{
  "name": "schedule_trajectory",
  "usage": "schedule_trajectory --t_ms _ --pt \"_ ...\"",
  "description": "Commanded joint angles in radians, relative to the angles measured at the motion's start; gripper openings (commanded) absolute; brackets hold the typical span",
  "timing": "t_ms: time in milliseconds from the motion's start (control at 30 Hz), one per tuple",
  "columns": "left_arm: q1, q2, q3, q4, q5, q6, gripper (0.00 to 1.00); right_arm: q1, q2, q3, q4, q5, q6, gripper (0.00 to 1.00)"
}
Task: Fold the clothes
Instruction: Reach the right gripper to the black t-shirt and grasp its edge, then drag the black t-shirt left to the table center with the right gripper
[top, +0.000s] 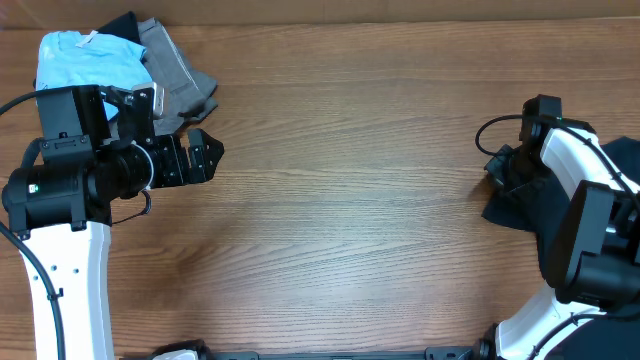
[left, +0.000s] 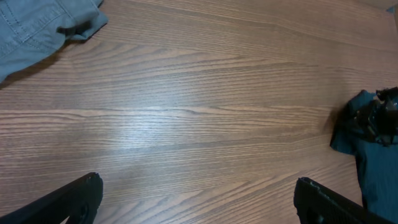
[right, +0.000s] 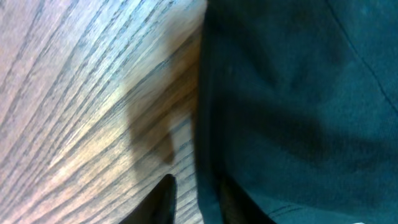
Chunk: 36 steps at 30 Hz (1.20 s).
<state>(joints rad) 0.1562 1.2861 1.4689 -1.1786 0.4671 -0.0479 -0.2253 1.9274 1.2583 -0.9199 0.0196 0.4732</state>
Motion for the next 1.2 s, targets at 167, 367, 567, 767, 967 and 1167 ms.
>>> schedule_trajectory --t_ms 167,367,567,767,967,1167 --pt "-0.008 0.002 0.031 0.01 -0.007 0.027 1.0 0.022 -0.003 0.011 0.065 -0.185 -0.044 0.04" --pt "-0.008 0.001 0.031 0.016 -0.038 0.027 1.0 0.177 -0.003 0.011 0.264 -0.603 -0.08 0.04" --pt "-0.008 0.001 0.031 0.015 -0.12 0.026 1.0 0.533 -0.003 0.012 0.416 -0.642 -0.073 0.04" --pt "-0.008 0.001 0.032 0.016 -0.135 0.027 1.0 0.886 -0.003 0.013 0.441 -0.444 -0.027 0.62" --pt "-0.019 0.002 0.032 0.033 -0.095 0.027 1.0 0.848 -0.06 0.014 0.345 -0.282 0.105 0.67" --pt "-0.158 0.05 0.032 0.079 -0.107 0.097 0.96 0.642 -0.286 0.021 0.268 -0.282 0.08 0.66"
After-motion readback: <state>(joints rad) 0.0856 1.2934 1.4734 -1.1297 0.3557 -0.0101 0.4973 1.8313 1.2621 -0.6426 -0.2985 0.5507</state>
